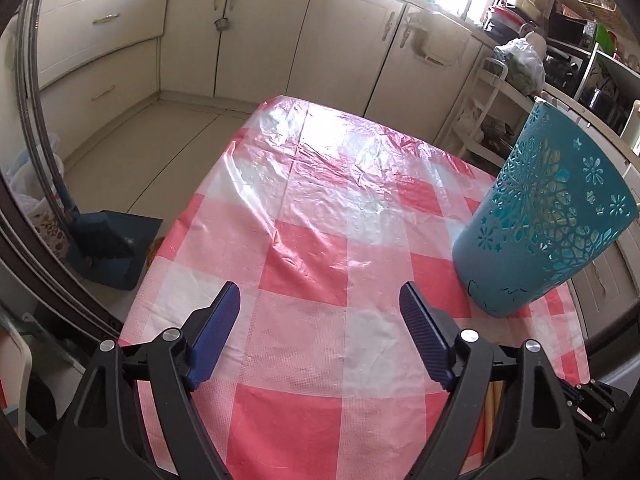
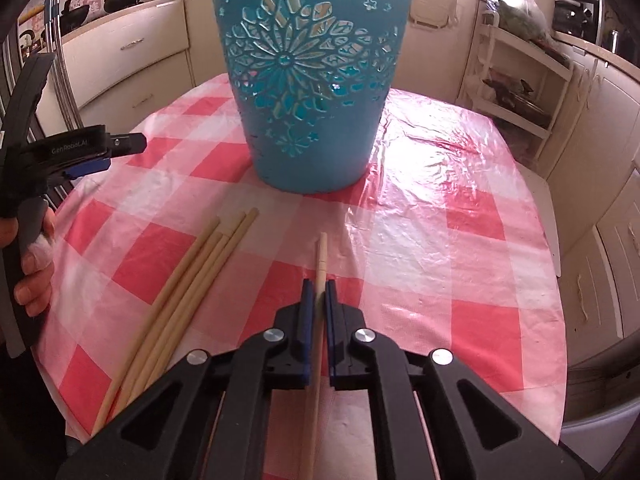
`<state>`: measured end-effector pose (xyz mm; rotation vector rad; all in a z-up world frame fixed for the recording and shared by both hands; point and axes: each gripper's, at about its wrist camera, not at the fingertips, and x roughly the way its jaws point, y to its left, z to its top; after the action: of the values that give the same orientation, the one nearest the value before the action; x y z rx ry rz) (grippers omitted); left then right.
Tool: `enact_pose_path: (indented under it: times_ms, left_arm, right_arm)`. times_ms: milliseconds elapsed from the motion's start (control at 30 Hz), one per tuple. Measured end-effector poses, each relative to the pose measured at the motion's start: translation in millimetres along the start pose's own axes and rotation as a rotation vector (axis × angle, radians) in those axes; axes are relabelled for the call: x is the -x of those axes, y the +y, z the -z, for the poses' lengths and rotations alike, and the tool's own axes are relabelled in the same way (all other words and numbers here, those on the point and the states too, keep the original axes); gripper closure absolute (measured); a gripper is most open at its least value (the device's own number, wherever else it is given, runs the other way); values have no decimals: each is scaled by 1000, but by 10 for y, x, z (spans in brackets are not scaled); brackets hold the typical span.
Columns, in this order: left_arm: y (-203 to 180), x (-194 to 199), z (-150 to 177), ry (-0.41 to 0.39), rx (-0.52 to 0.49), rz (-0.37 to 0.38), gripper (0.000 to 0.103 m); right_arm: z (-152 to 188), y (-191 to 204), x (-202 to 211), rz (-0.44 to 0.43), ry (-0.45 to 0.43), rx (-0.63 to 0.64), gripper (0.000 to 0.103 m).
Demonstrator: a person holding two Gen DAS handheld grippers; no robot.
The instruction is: Organize utensils
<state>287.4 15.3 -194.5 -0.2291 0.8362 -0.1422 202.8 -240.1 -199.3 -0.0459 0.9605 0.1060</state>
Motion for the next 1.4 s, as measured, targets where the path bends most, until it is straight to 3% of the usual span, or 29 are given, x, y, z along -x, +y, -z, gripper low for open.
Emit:
enact_pose_path:
  times_ms: [67,167,333,467,600,733,867,1067,1400]
  left_arm:
    - [41,-18,11,4,20,1,21]
    - [59,-54,21,18,31,5,21]
    - [-10,-108,28,43,1,-13,18]
    - [-32,-131,29,54,-8,-19,16]
    - [-40,-129,31,55,-10,-20,15]
    - [-27,-122,28,50,1,-14,15]
    - [-17,-114,22,46,9,-4,15]
    - [3,-108,34,44,15,11,15]
    - [1,-105,29,43,19,4,15]
  right_arm:
    - [11,-144,39,-62,4,-78,97]
    - [-19,-436,200,-231,-42,-253,97]
    - [-291,-683,699,-419,-219,-375,97]
    - [-736,-726,1056,-483,-372,-401,97]
    - [-1343,-664,1287,-447,-526,-385,97]
    - [-1858,-627,1267,-330,-657,-387,97]
    - [-2050,-661,1059,-187,-727,-403,97]
    - [-1909,-659,643,-69,-669,-357,97]
    - [-1546,-568,660,-86,-580,-278,96]
